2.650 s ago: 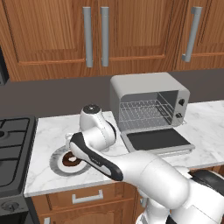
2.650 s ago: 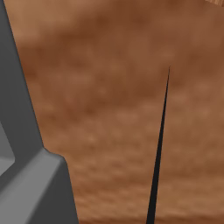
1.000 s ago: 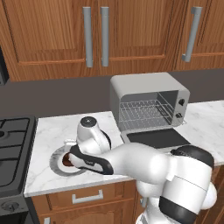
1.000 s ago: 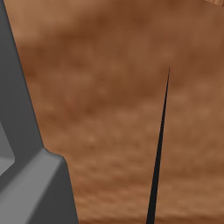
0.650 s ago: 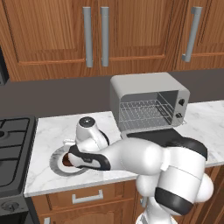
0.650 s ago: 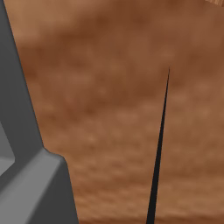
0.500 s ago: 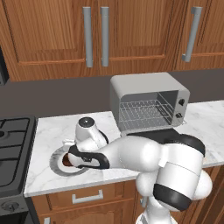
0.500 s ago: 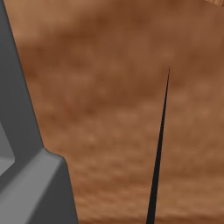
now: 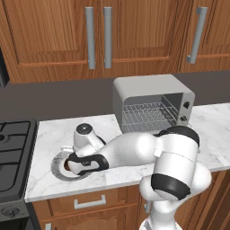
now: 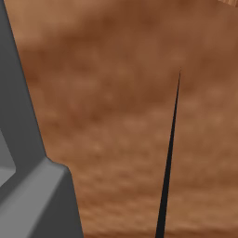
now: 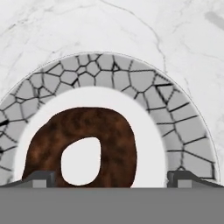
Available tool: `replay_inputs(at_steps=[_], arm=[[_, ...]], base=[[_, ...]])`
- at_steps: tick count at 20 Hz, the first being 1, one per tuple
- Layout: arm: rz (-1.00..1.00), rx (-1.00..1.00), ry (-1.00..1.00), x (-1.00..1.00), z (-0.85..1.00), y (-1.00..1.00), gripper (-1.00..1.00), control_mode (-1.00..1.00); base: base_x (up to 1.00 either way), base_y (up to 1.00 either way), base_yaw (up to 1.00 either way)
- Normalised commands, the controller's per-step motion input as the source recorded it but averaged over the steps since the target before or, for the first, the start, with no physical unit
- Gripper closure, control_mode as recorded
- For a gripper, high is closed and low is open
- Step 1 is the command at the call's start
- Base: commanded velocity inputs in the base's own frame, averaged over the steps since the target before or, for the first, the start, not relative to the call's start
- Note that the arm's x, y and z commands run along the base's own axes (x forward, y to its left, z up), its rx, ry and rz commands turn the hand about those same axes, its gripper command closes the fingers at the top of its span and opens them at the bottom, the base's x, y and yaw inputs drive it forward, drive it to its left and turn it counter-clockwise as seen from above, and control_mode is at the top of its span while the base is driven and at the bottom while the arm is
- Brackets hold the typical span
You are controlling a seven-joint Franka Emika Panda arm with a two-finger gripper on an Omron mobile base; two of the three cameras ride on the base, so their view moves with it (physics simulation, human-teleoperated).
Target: Pick up the bagel from the plate, place it on the toaster oven rack, close the door, and set the timer.
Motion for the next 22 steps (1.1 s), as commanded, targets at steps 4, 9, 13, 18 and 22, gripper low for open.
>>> replay_inputs(at_steps=[4, 9, 13, 18, 22], arm=[[0.0, 0.0, 0.0, 0.09, -0.09, 0.0, -1.0, -1.0], [0.0, 0.0, 0.0, 0.12, -0.12, 0.0, -1.0, -1.0], [0.0, 0.0, 0.0, 0.08, -0.19, 0.0, -1.0, -1.0], [0.0, 0.0, 0.0, 0.03, -0.24, 0.0, -1.0, -1.0], [0.0, 0.0, 0.0, 0.0, -0.25, 0.0, -1.0, -1.0]], base=[[0.0, 0.0, 0.0], [0.0, 0.0, 0.0], [0.0, 0.0, 0.0], [0.0, 0.0, 0.0], [0.0, 0.0, 0.0]])
